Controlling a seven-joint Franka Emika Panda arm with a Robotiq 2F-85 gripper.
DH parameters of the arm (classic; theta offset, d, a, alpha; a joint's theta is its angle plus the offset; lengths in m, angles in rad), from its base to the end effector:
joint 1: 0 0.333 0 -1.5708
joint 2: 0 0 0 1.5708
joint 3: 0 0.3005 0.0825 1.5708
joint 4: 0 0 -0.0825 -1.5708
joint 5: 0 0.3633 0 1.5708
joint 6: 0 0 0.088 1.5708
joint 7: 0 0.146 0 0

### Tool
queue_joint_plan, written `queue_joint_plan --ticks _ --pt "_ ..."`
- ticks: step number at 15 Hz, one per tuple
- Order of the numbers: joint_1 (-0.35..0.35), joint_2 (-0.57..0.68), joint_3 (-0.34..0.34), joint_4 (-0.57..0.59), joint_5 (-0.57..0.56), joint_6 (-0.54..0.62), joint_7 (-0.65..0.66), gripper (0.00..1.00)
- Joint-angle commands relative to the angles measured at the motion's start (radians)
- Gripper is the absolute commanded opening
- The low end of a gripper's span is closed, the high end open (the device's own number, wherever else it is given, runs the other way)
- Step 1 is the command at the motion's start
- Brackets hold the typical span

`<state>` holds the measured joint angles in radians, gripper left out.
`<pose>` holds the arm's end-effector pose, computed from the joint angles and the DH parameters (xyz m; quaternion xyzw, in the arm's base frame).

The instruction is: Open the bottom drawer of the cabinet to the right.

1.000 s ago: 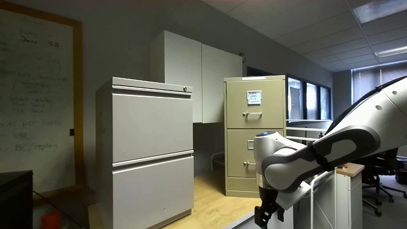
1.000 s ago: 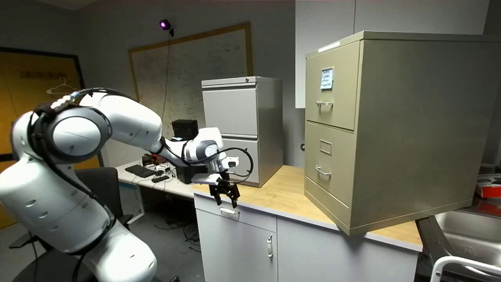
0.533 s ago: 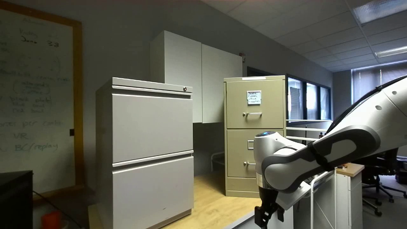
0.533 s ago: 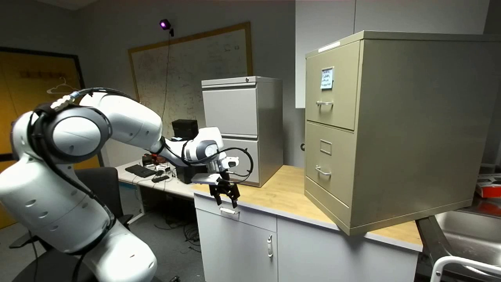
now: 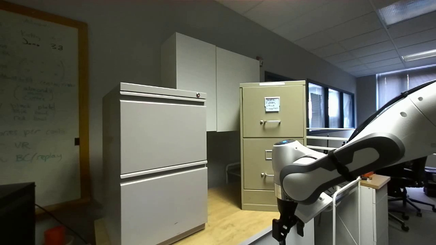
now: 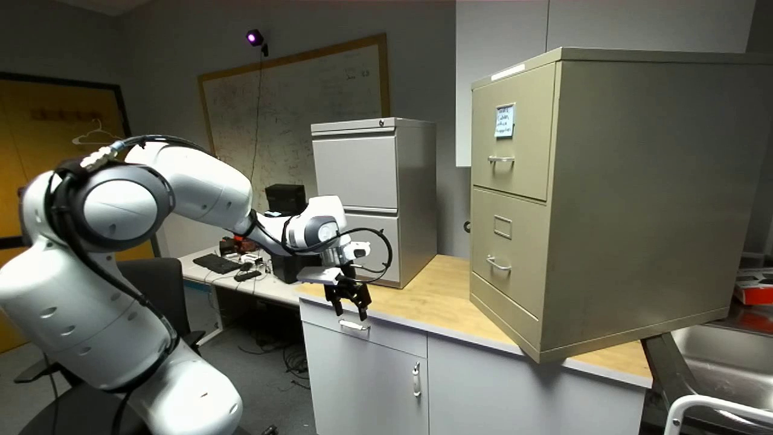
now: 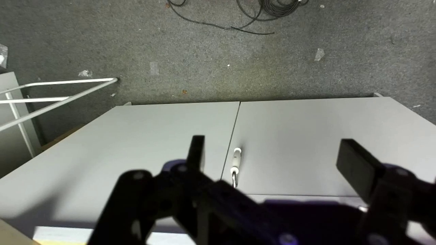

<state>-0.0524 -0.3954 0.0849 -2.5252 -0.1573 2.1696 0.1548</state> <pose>0.4065 0.0009 0.3775 0.9962 -0.0208 0.0258 0.0800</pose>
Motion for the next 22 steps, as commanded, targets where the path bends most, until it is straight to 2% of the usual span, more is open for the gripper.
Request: queue_joint_plan --ticks 1,4,8,15,19,22 --pt "0.005 0.040 -0.031 0.075 0.037 -0.001 0.010 1.00" --pt "-0.003 0.063 -0.069 0.129 0.105 0.049 0.020 1.00" --pt "-0.024 0.120 -0.153 0.230 0.245 0.123 0.004 1.00" --pt "-0.060 0.314 -0.300 0.501 0.586 0.163 -0.019 1.00" --pt "-0.096 0.454 -0.323 0.668 0.834 0.181 -0.023 1.00" --pt "-0.143 0.543 -0.315 0.763 0.949 0.179 -0.026 1.00"
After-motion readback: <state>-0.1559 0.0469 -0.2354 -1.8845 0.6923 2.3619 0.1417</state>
